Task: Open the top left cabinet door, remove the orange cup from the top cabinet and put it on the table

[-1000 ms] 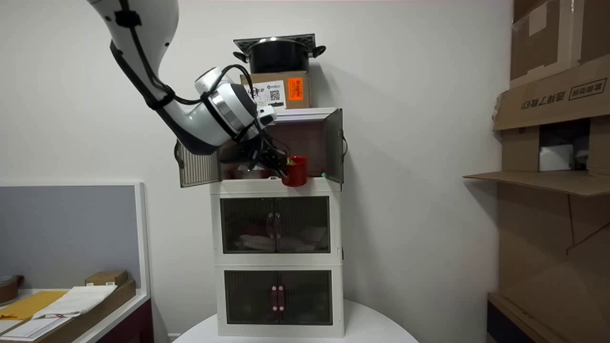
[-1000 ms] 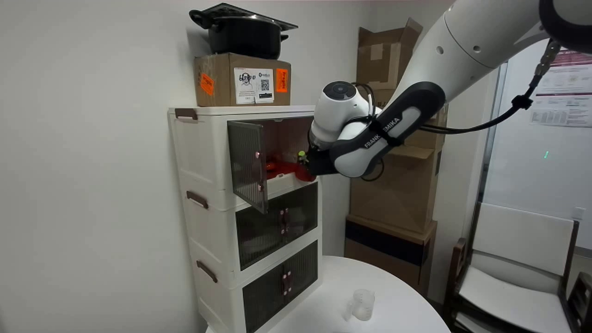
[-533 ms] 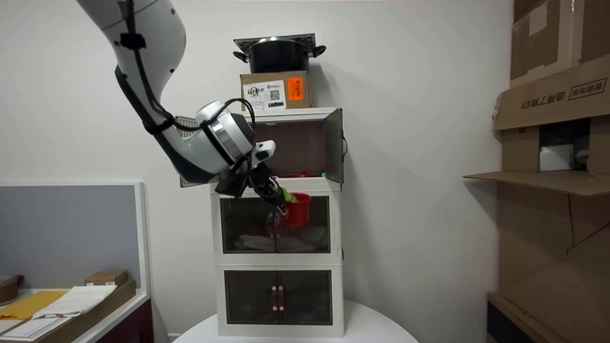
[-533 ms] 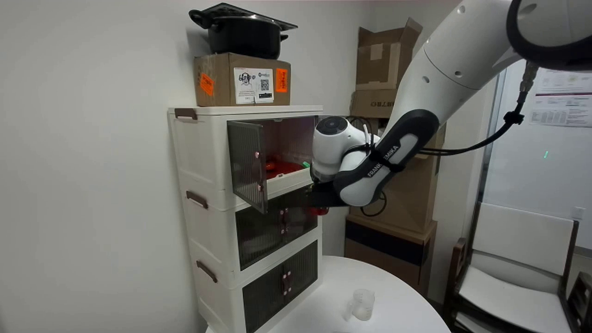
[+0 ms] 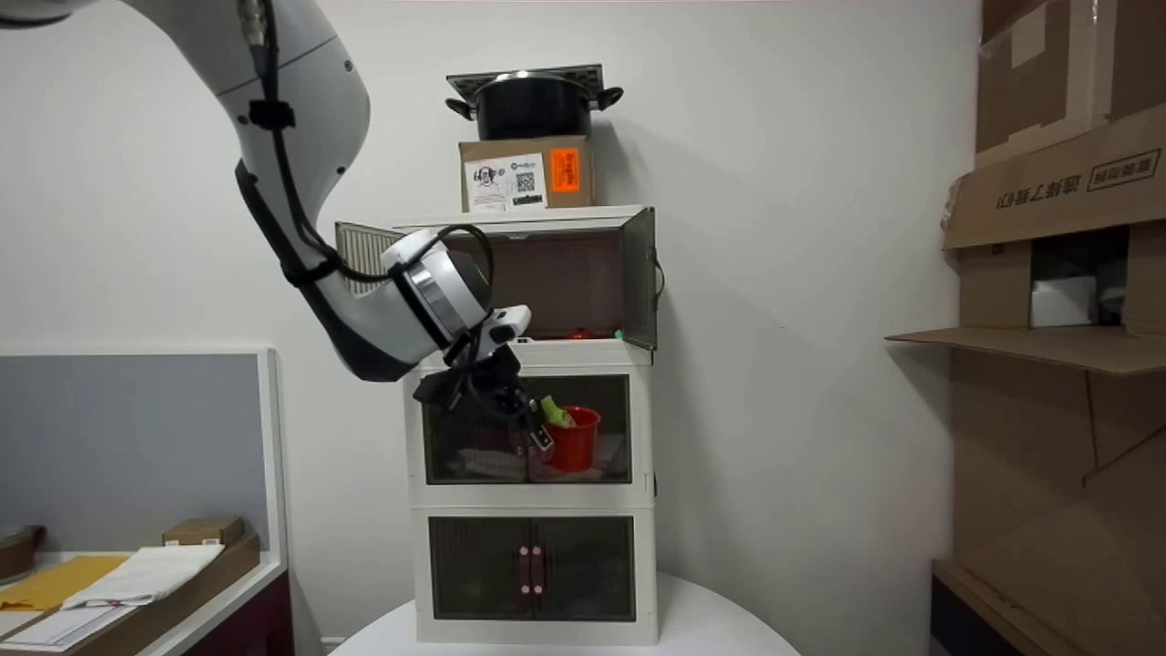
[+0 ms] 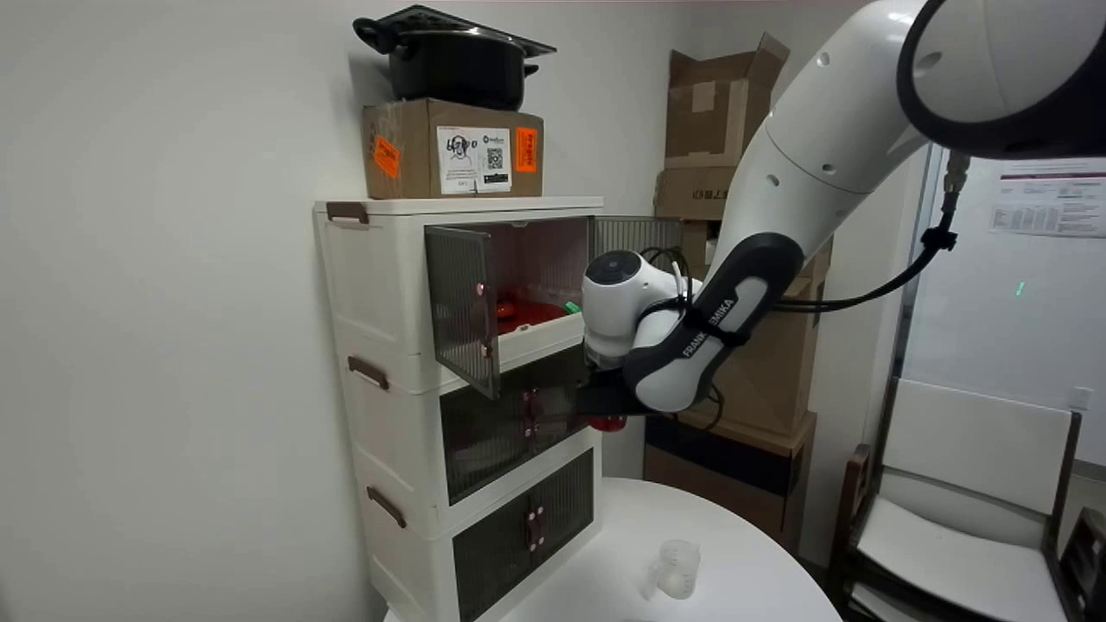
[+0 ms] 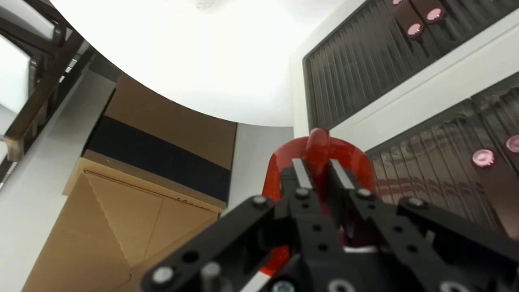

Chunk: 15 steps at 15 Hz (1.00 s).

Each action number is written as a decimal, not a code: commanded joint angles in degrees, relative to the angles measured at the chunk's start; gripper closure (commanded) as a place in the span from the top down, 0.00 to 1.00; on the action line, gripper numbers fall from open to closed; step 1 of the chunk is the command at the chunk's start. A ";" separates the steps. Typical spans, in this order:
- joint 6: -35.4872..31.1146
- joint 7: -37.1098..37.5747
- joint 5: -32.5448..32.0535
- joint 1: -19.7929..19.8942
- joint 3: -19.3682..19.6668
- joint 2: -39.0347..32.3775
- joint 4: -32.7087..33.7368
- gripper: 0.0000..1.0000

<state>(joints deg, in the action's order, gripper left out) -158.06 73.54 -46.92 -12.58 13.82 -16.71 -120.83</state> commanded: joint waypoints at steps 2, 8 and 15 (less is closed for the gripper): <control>0.84 0.07 0.76 1.95 1.17 -10.07 4.41 0.07; 1.03 -4.78 10.19 8.18 -0.15 -23.65 7.97 0.06; 4.31 -11.18 27.77 9.05 1.01 -38.41 12.16 0.06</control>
<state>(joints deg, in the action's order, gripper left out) -156.32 65.45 -25.73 -3.17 14.44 -49.19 -112.89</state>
